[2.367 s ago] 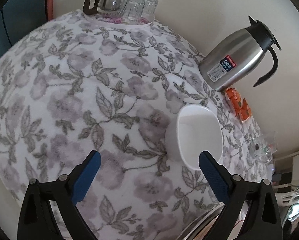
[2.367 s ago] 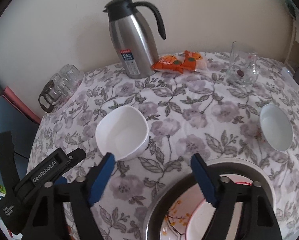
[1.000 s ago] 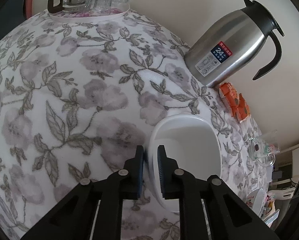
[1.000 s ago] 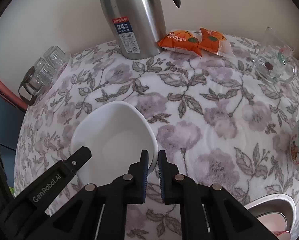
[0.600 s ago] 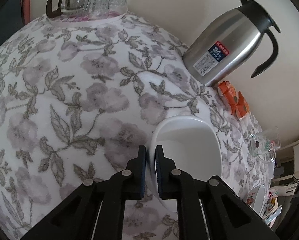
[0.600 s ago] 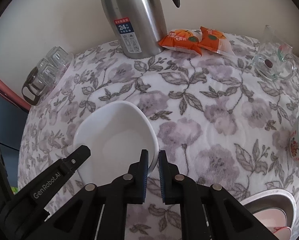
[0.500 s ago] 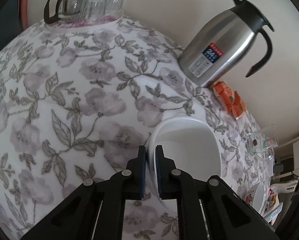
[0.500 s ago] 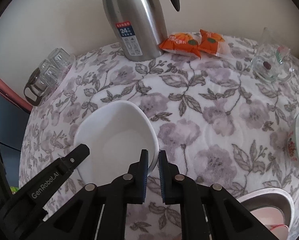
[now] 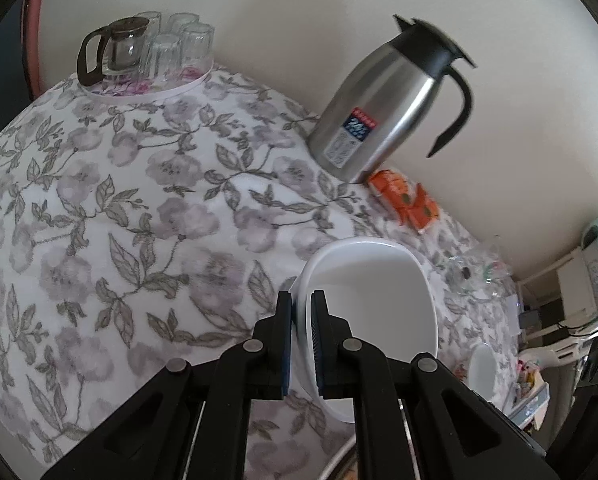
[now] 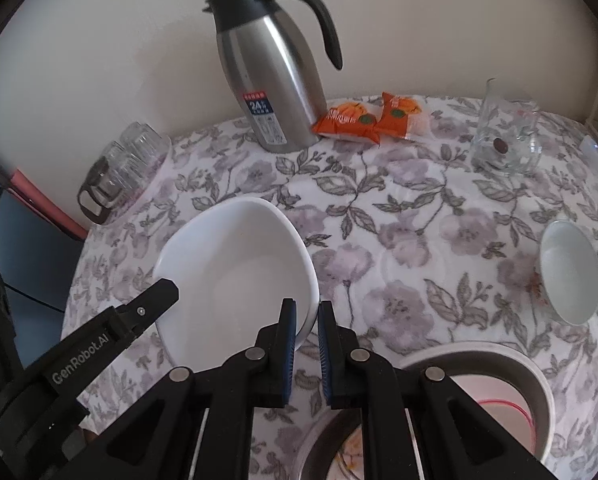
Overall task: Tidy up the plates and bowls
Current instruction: 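Lift the white square bowl with both grippers and carry it toward the basin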
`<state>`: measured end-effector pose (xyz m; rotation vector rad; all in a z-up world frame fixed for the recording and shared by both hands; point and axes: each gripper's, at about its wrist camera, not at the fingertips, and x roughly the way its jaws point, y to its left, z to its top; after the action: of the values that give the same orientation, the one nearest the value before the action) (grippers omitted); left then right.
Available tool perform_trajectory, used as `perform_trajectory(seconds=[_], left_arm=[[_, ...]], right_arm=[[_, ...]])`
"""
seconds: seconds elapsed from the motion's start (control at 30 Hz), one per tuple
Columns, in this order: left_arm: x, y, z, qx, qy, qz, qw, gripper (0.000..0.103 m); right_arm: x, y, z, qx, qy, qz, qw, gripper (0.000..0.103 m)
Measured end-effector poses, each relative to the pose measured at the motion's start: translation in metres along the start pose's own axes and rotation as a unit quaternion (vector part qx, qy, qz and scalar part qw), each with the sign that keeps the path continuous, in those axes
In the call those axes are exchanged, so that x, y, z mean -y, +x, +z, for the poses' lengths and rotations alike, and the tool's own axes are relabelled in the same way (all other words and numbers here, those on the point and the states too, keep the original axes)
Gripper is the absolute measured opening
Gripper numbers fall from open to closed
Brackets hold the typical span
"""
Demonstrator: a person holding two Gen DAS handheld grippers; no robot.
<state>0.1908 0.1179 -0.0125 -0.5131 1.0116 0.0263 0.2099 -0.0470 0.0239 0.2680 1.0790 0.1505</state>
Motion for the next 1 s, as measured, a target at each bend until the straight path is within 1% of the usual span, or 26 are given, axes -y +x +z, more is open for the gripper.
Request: perform_trajectory(seconds=[0.13,0.3,0.4,0.63,0.77,1.0], left_arm=[[0.007,-0.013,-0.006,0.006,0.008,-0.005,0.9999,0.009],[0.013,-0.023,-0.015,0.006,0.011,-0.015,0.9998,0.009],[0.018,-0.029,-0.022,0.007,0.017,-0.012,0.9998,0.009],[0.039,-0.05,-0.037,0.025,0.054,-0.011,0.9982,0.009],[0.051,-0.062,-0.046,0.033,0.072,-0.02,0.9967,0.009],[0.08,-0.083,-0.063,0.057,0.117,-0.019,0.9913,0.009]], right_arm=[[0.008,-0.02,-0.006,0.011,0.009,0.019,1.0,0.012],[0.015,-0.035,-0.016,0.019,0.015,0.026,0.999,0.012],[0.021,-0.044,-0.022,0.023,0.02,0.033,0.999,0.012],[0.038,-0.07,-0.036,0.05,0.026,0.045,0.997,0.012],[0.051,-0.084,-0.042,0.067,0.034,0.055,0.996,0.012],[0.07,-0.109,-0.055,0.095,0.037,0.056,0.993,0.012]])
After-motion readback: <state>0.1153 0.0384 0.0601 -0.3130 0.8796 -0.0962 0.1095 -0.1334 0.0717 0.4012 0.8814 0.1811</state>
